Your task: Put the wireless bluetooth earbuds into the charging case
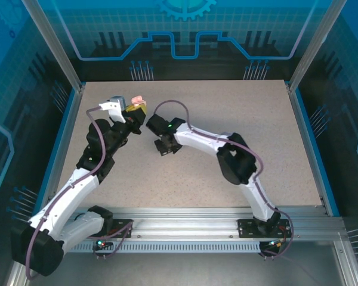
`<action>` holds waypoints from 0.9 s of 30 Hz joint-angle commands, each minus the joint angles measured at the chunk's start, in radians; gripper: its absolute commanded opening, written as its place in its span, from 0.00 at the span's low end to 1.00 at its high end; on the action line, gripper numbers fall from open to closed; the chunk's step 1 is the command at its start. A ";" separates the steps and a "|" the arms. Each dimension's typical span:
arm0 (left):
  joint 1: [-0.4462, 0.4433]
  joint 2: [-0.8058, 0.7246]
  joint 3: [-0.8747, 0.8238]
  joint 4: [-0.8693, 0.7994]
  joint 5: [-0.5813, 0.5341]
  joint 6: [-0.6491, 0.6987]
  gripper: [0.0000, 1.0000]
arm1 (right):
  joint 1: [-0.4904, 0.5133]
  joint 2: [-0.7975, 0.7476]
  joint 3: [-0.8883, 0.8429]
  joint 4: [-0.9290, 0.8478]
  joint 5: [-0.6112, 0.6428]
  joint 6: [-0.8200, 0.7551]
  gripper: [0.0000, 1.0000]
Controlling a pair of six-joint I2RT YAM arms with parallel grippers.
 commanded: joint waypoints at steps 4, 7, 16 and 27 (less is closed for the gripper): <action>-0.022 0.046 -0.002 0.125 0.206 0.003 0.00 | -0.067 -0.298 -0.197 0.098 0.092 0.009 0.12; -0.094 0.053 -0.028 0.180 0.223 0.097 0.00 | -0.094 -0.434 -0.262 0.101 0.130 -0.003 0.12; -0.250 0.062 -0.034 0.238 0.181 0.273 0.00 | -0.106 -0.784 -0.281 0.101 0.259 -0.111 0.12; -0.348 0.203 -0.018 0.537 0.178 0.531 0.00 | -0.098 -1.029 -0.319 0.221 0.269 -0.168 0.13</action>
